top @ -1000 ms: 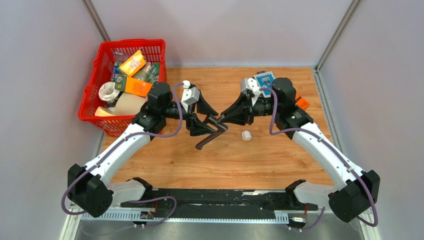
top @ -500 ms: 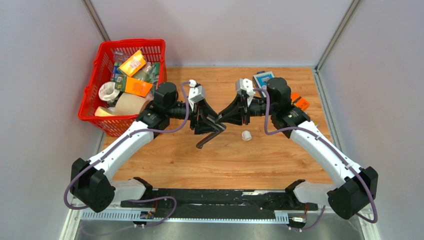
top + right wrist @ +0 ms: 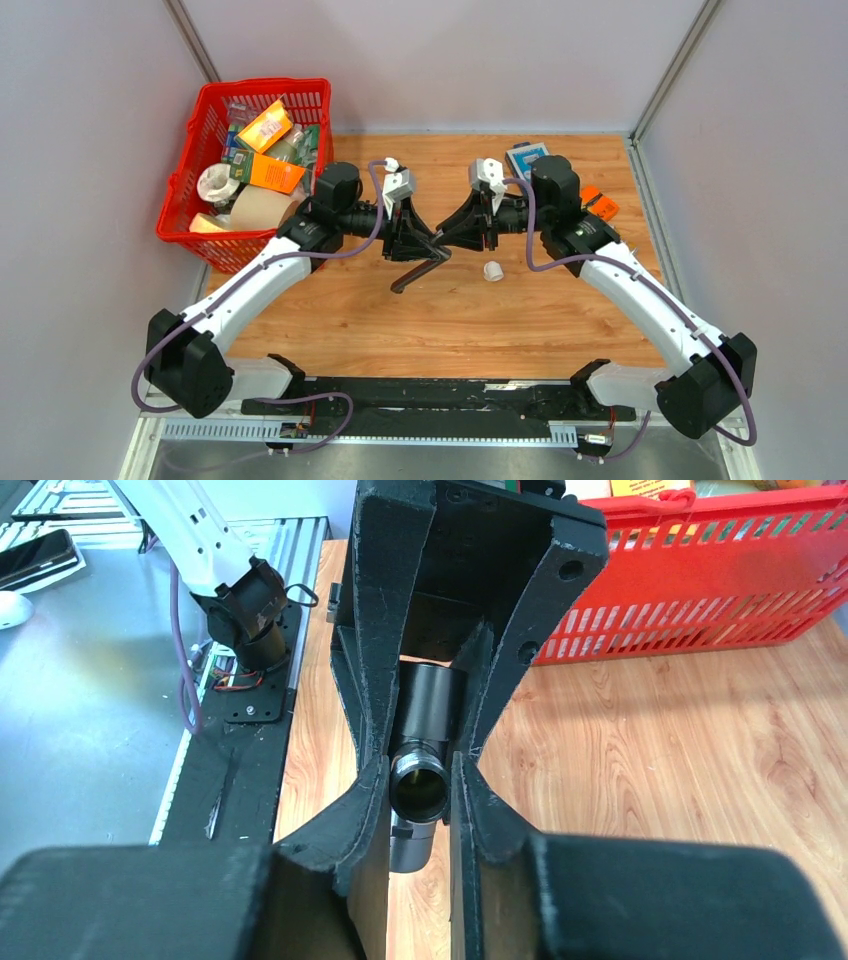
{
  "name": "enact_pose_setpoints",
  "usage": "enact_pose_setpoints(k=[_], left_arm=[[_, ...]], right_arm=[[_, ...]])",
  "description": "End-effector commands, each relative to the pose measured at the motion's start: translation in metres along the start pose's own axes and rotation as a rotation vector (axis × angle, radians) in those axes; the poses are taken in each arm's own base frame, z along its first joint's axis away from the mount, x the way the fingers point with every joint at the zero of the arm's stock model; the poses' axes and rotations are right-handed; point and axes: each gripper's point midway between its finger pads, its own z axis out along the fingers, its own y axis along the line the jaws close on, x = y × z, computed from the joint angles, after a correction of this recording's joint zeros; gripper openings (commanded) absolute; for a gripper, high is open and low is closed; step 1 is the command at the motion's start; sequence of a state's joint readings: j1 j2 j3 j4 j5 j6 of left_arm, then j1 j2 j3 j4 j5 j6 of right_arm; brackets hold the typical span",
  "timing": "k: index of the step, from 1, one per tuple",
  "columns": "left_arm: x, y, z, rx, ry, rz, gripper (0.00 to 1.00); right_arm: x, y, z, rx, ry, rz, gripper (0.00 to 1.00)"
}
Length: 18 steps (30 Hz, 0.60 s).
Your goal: Install the water faucets
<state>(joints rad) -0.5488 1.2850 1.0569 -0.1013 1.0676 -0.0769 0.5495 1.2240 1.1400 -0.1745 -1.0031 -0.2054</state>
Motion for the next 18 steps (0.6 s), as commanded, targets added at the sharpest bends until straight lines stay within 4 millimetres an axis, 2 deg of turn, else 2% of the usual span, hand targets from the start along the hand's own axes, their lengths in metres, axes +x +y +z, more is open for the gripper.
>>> enact_pose_setpoints(k=[1, 4, 6, 7, 8, 11, 14, 16, 18], left_arm=[[-0.015, -0.005, -0.003, -0.001, -0.01, 0.076, 0.15], [-0.021, -0.002, -0.01, -0.075, -0.019, 0.141, 0.0], [-0.023, 0.001, -0.015, -0.135, -0.019, 0.163, 0.0], [-0.021, 0.01, -0.019, -0.196, -0.012, 0.159, 0.0], [-0.024, 0.01, -0.023, -0.226, -0.013, 0.179, 0.0], [-0.012, 0.034, -0.042, -0.424, 0.038, 0.167, 0.0], [-0.003, 0.046, -0.061, -0.57, 0.056, 0.148, 0.0], [-0.001, 0.049, -0.069, -0.629, 0.046, 0.162, 0.0], [0.001, 0.055, -0.079, -0.704, 0.013, 0.144, 0.0]], right_arm=[[-0.038, -0.01, -0.002, 0.07, -0.062, -0.079, 0.0], [-0.039, -0.017, -0.005, 0.131, -0.063, -0.046, 0.17], [-0.04, -0.025, -0.009, 0.203, -0.066, -0.003, 0.34], [-0.043, -0.033, -0.014, 0.268, -0.075, 0.034, 0.36], [-0.042, -0.041, -0.019, 0.331, -0.079, 0.067, 0.4], [-0.038, -0.06, -0.039, 0.493, -0.11, 0.204, 0.55], [-0.021, -0.079, -0.064, 0.698, -0.139, 0.362, 0.74], [-0.011, -0.082, -0.078, 0.774, -0.141, 0.368, 0.9], [0.006, -0.085, -0.092, 0.858, -0.14, 0.381, 0.97]])
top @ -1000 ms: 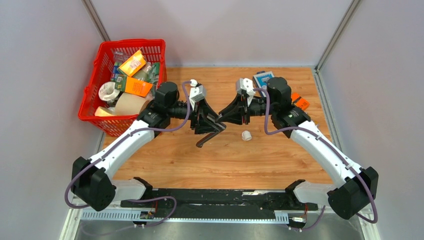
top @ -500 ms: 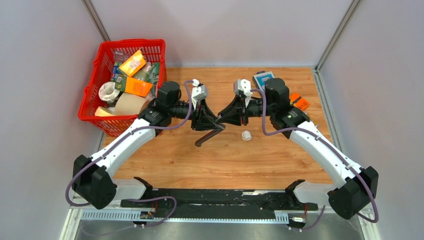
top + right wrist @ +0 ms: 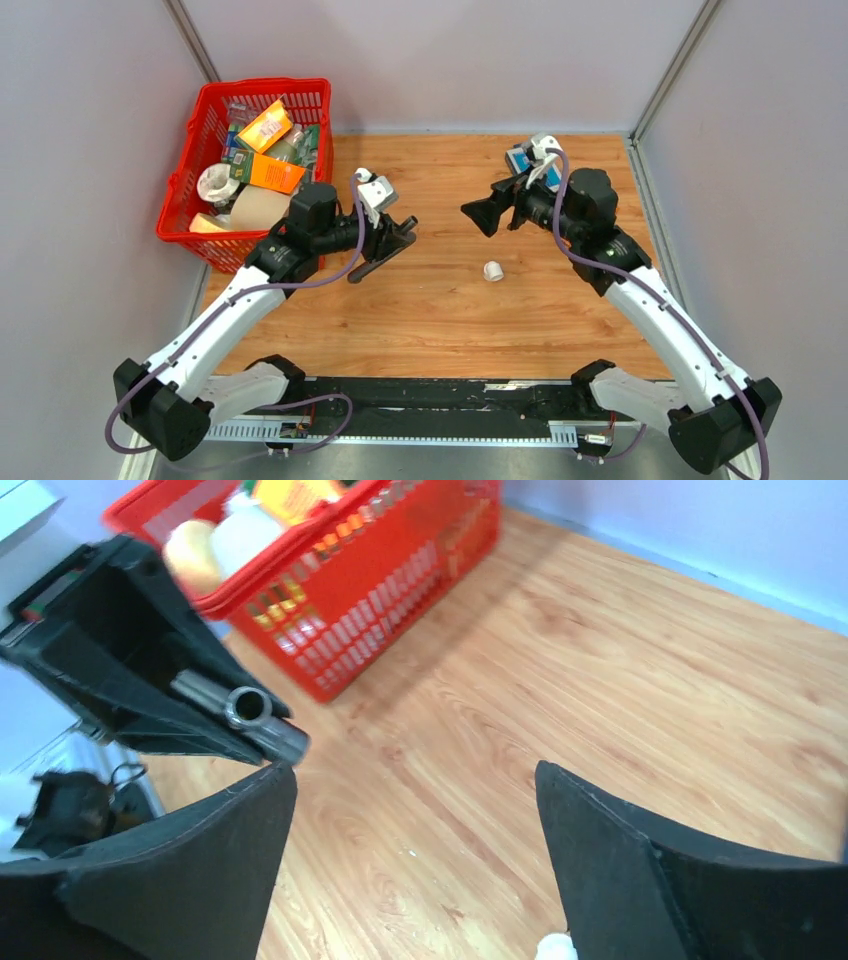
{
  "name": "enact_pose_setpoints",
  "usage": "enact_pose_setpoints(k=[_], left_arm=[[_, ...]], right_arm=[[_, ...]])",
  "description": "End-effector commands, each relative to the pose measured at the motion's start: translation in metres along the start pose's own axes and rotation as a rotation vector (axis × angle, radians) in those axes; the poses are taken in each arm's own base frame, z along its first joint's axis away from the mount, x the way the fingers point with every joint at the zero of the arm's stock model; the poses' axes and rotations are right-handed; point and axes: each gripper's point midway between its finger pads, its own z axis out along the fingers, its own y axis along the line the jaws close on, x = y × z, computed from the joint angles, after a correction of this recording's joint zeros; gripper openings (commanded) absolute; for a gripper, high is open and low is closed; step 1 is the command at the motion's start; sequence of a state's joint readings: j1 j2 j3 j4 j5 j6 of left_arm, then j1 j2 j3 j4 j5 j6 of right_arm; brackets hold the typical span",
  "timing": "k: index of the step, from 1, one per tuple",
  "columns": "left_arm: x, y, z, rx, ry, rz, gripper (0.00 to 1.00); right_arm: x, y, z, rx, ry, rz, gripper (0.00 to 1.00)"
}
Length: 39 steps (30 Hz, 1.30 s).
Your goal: Install the water faucets
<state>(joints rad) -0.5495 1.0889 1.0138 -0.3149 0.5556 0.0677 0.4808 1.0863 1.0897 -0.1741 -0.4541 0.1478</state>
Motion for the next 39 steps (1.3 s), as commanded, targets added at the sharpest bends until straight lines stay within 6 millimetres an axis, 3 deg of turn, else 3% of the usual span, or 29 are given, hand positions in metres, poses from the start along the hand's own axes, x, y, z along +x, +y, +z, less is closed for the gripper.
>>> enact_pose_setpoints(k=[1, 6, 9, 13, 20, 25, 27, 34, 39], left_arm=[[-0.007, 0.029, -0.018, -0.225, -0.058, 0.031, 0.0], [-0.005, 0.035, -0.024, -0.273, -0.072, 0.046, 0.0], [-0.004, 0.034, -0.023, -0.265, -0.065, 0.048, 0.0], [0.004, 0.032, -0.022, -0.248, -0.034, 0.048, 0.0], [0.017, 0.041, -0.022, -0.291, 0.024, 0.03, 0.0], [0.027, 0.048, -0.017, -0.313, 0.076, -0.003, 0.0], [0.029, 0.048, -0.016, -0.309, 0.085, -0.004, 0.0], [0.031, 0.052, -0.018, -0.336, 0.089, 0.0, 0.0], [0.031, 0.045, -0.015, -0.287, 0.084, 0.007, 0.0]], right_arm=[[0.011, -0.041, -0.019, 0.267, -0.068, 0.113, 1.0], [0.061, -0.063, -0.022, 0.368, 0.053, 0.158, 1.0], [0.094, -0.083, -0.025, 0.494, 0.189, 0.222, 1.0], [0.143, -0.092, -0.028, 0.548, 0.4, 0.272, 1.0], [0.21, -0.1, -0.026, 0.579, 0.654, 0.339, 0.85], [0.233, -0.103, -0.021, 0.621, 0.756, 0.337, 0.69], [0.236, -0.113, -0.021, 0.673, 0.773, 0.31, 0.68], [0.25, -0.118, -0.011, 0.697, 0.824, 0.285, 0.61], [0.261, -0.121, -0.009, 0.716, 0.861, 0.267, 0.58]])
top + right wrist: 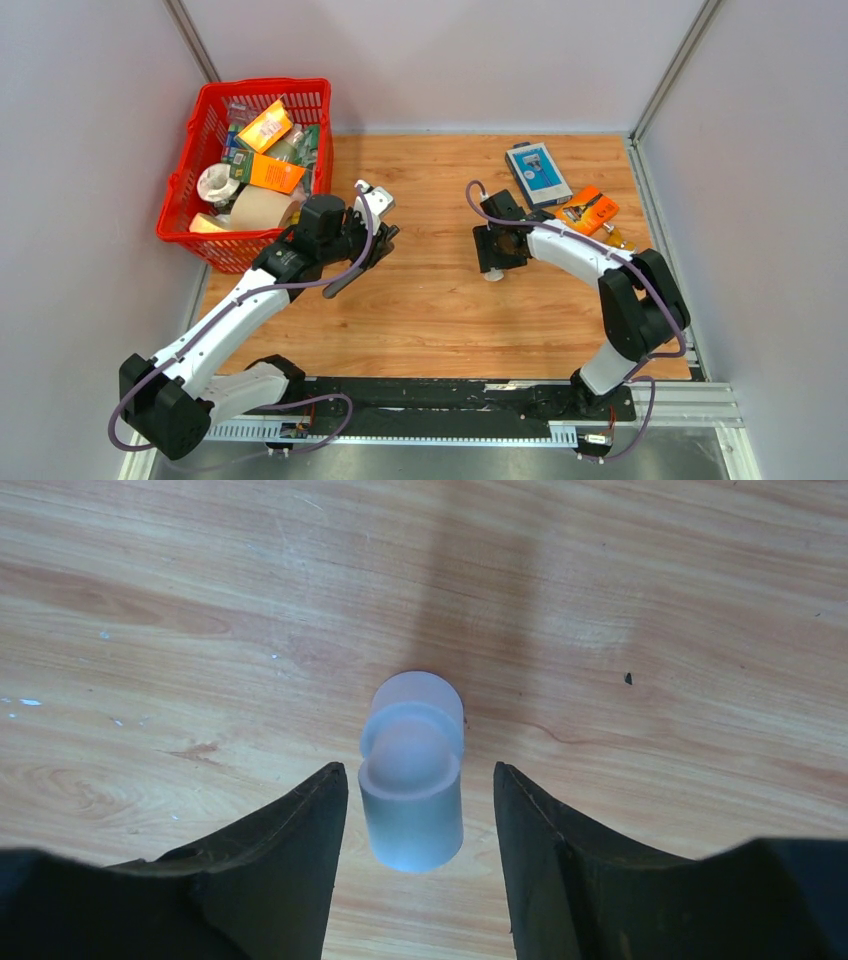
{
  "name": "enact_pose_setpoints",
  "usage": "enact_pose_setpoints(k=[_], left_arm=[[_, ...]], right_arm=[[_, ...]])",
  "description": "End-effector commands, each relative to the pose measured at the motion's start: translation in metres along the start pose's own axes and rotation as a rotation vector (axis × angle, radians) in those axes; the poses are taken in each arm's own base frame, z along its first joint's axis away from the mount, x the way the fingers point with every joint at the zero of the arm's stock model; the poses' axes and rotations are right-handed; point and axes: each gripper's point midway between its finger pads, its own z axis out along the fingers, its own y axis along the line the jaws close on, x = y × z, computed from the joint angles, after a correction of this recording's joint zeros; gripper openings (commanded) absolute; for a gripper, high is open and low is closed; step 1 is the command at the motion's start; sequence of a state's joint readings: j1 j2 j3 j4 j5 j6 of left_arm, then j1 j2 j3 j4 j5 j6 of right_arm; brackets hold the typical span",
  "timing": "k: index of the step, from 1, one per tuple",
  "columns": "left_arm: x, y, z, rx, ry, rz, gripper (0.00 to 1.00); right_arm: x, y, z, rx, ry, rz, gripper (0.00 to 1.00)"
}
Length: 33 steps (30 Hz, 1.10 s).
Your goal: Install the water faucets
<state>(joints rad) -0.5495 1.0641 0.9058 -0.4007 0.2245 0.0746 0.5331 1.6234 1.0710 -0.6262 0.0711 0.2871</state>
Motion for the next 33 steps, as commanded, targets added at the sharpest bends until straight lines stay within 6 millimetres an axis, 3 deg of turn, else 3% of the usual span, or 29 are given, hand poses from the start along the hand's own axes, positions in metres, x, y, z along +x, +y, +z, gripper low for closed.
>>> enact_pose_setpoints(k=[1, 5, 10, 11, 13, 17, 20, 24, 28, 33], left_arm=[[-0.039, -0.004, -0.008, 0.024, -0.121, 0.049, 0.0], [-0.038, -0.006, -0.008, 0.04, -0.118, 0.048, 0.0], [-0.039, -0.007, -0.008, 0.044, -0.122, 0.048, 0.0], [-0.04, -0.01, -0.009, 0.057, -0.128, 0.05, 0.0], [-0.042, -0.014, -0.01, 0.085, -0.137, 0.058, 0.0], [-0.043, -0.023, -0.01, 0.133, -0.144, 0.068, 0.0], [-0.046, -0.03, -0.012, 0.174, -0.154, 0.081, 0.0], [-0.048, -0.038, -0.016, 0.22, -0.173, 0.1, 0.0], [-0.05, -0.047, -0.02, 0.27, -0.189, 0.129, 0.0], [-0.051, -0.062, -0.03, 0.357, -0.221, 0.182, 0.0]], right_arm=[[-0.008, -0.002, 0.003, 0.046, -0.007, 0.004, 0.57], [-0.005, -0.002, 0.008, 0.049, 0.009, -0.007, 0.47], [-0.009, 0.002, 0.005, 0.018, -0.007, -0.041, 0.08], [-0.012, 0.005, 0.002, 0.002, -0.021, -0.056, 0.02], [-0.021, 0.013, -0.01, -0.035, -0.076, -0.111, 0.0], [-0.045, 0.036, -0.046, -0.134, -0.225, -0.216, 0.0], [-0.064, 0.068, -0.095, -0.334, -0.374, -0.326, 0.0], [-0.085, 0.092, -0.155, -0.482, -0.598, -0.481, 0.0], [-0.089, 0.117, -0.201, -0.639, -0.746, -0.636, 0.0], [-0.074, 0.141, -0.233, -0.826, -0.798, -0.817, 0.0]])
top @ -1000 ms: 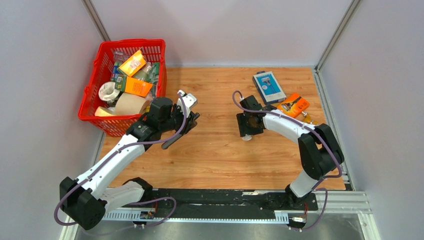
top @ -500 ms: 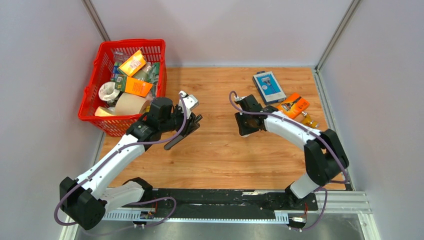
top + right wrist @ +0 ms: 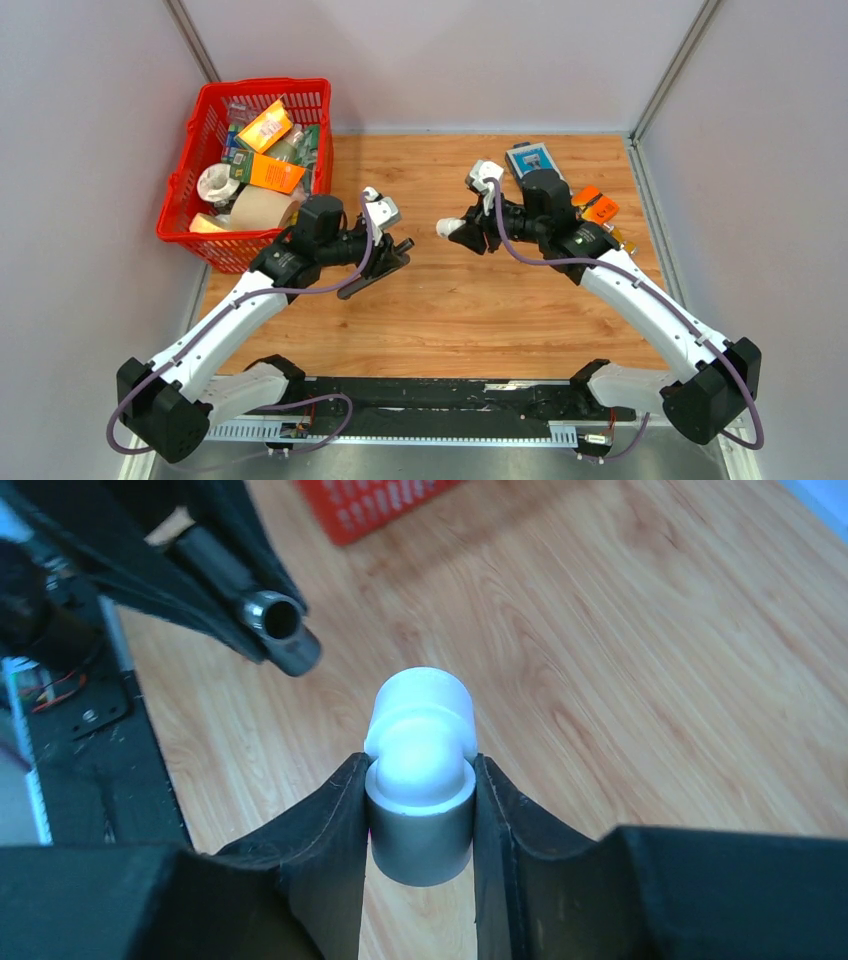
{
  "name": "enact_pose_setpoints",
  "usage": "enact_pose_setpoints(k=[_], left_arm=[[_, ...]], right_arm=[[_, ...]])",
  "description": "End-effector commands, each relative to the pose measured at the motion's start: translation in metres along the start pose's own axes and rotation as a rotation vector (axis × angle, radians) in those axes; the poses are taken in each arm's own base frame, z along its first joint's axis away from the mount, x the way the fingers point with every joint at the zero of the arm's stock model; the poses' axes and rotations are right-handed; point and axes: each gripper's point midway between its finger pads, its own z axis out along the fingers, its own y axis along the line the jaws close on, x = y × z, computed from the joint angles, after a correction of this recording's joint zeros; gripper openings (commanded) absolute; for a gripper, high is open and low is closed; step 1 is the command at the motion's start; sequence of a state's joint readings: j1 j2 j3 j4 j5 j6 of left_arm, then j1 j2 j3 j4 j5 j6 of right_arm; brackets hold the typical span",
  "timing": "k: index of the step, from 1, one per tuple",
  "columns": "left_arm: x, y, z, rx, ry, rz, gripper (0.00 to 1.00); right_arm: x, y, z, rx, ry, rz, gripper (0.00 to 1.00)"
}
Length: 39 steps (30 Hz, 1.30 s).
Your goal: Install the water faucets
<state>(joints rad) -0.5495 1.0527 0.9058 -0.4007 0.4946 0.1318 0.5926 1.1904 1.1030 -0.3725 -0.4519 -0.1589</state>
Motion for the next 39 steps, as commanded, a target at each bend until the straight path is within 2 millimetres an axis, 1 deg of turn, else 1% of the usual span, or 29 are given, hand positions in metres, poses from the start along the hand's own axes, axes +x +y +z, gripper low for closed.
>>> enact_pose_setpoints(k=[1, 3, 4, 8, 11, 13, 16, 17, 18, 19, 20, 21, 22, 23, 24, 25, 26, 31, 35, 39], left_arm=[[-0.046, -0.025, -0.017, 0.116, -0.159, 0.144, 0.0], [-0.049, -0.035, -0.021, 0.167, -0.174, 0.156, 0.0], [-0.05, -0.039, -0.022, 0.185, -0.179, 0.156, 0.0], [-0.049, -0.049, -0.026, 0.241, -0.179, 0.183, 0.0], [-0.051, -0.058, -0.031, 0.292, -0.194, 0.212, 0.0], [-0.056, -0.065, -0.036, 0.32, -0.207, 0.221, 0.0], [-0.069, -0.077, -0.046, 0.375, -0.233, 0.234, 0.0], [-0.069, -0.079, -0.047, 0.383, -0.23, 0.232, 0.0], [-0.074, -0.081, -0.049, 0.393, -0.238, 0.239, 0.0], [-0.072, -0.082, -0.049, 0.402, -0.224, 0.229, 0.0], [-0.077, -0.086, -0.052, 0.415, -0.229, 0.239, 0.0], [-0.073, -0.087, -0.051, 0.425, -0.21, 0.232, 0.0], [-0.076, -0.088, -0.052, 0.428, -0.208, 0.234, 0.0], [-0.072, -0.088, -0.051, 0.436, -0.184, 0.222, 0.0], [-0.075, -0.09, -0.053, 0.437, -0.185, 0.233, 0.0], [-0.072, -0.091, -0.051, 0.447, -0.162, 0.22, 0.0], [-0.074, -0.093, -0.052, 0.454, -0.161, 0.235, 0.0], [-0.071, -0.095, -0.047, 0.461, -0.114, 0.234, 0.0], [-0.075, -0.092, -0.046, 0.445, -0.103, 0.224, 0.0], [-0.08, -0.082, -0.044, 0.384, -0.103, 0.231, 0.0]], right_arm=[[-0.044, 0.046, -0.013, -0.275, -0.169, -0.24, 0.0], [-0.044, 0.066, -0.021, -0.394, -0.213, -0.336, 0.0], [-0.045, 0.07, -0.024, -0.419, -0.233, -0.392, 0.0], [-0.05, 0.074, -0.032, -0.426, -0.289, -0.543, 0.0], [-0.055, 0.083, -0.037, -0.472, -0.336, -0.629, 0.0], [-0.061, 0.091, -0.041, -0.524, -0.369, -0.659, 0.0], [-0.061, 0.099, -0.043, -0.59, -0.411, -0.721, 0.0], [-0.061, 0.101, -0.043, -0.599, -0.425, -0.75, 0.0], [-0.061, 0.102, -0.044, -0.606, -0.435, -0.766, 0.0], [-0.062, 0.102, -0.045, -0.603, -0.44, -0.778, 0.0], [-0.063, 0.102, -0.046, -0.597, -0.443, -0.788, 0.0], [-0.064, 0.101, -0.046, -0.588, -0.447, -0.803, 0.0], [-0.065, 0.1, -0.046, -0.579, -0.45, -0.818, 0.0], [-0.065, 0.1, -0.046, -0.574, -0.452, -0.826, 0.0], [-0.066, 0.099, -0.046, -0.569, -0.454, -0.833, 0.0], [-0.066, 0.098, -0.045, -0.568, -0.452, -0.832, 0.0], [-0.067, 0.099, -0.045, -0.569, -0.454, -0.838, 0.0], [-0.067, 0.105, -0.049, -0.605, -0.48, -0.863, 0.0], [-0.066, 0.11, -0.052, -0.637, -0.499, -0.875, 0.0], [-0.064, 0.112, -0.053, -0.653, -0.502, -0.868, 0.0]])
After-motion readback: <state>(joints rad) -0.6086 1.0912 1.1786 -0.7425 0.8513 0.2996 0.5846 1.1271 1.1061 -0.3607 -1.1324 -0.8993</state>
